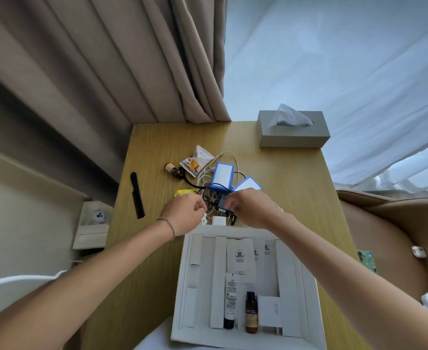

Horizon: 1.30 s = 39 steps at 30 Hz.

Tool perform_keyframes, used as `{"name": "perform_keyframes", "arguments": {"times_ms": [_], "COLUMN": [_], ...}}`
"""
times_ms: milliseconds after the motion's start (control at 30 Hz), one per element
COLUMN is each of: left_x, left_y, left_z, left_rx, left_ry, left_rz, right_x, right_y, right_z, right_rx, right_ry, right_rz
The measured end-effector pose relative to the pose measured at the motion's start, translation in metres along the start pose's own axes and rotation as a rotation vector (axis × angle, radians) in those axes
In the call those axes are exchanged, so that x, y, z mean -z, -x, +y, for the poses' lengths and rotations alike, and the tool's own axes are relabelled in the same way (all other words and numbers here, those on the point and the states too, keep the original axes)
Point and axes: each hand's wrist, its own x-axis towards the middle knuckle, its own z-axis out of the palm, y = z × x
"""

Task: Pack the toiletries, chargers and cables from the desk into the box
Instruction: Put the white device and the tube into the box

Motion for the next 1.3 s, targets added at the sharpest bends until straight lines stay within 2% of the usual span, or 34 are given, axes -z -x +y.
{"name": "perform_keyframes", "arguments": {"times_ms": [133,267,433,700,833,1000,1133,1200,1300], "left_x": [-0.002,-0.009,-0.021,-0.028,-0.033,-0.046,-0.054,-0.056,-0.059], "left_y": [-0.013,-0.021,-0.023,-0.029,-0.032,-0.034,-0.038,-0.042,-0.047], "left_z": [-0.016,-0.032,-0.046,-0.060,-0.063,-0.065,-0.067,-0.068,-0.069], "left_rx": [0.100,0.140,0.194,0.191,0.169,0.138,0.107,0.099,0.087], "left_ry": [0.058,0.150,0.223,0.209,0.233,0.269,0.236,0.169,0.078], "left_rz": [-0.092,-0.130,-0.238,-0.131,-0.107,-0.083,-0.084,-0.089,-0.093], "right_x": [-0.013,-0.024,-0.036,-0.055,-0.051,-0.028,-0.008,0.002,0.015], "right_y": [-0.028,-0.052,-0.070,-0.080,-0.079,-0.066,-0.047,-0.035,-0.016], "right_z": [-0.004,-0.007,-0.012,-0.002,0.004,0.008,0.011,0.012,0.010], "right_rx": [0.179,0.353,0.586,0.736,0.641,0.350,0.071,0.006,-0.040], "right_ry": [0.197,0.387,0.587,0.726,0.590,0.138,-0.374,-0.586,-0.731], "right_rz": [-0.194,-0.282,-0.258,-0.217,-0.126,0.034,0.067,0.114,0.165]}}
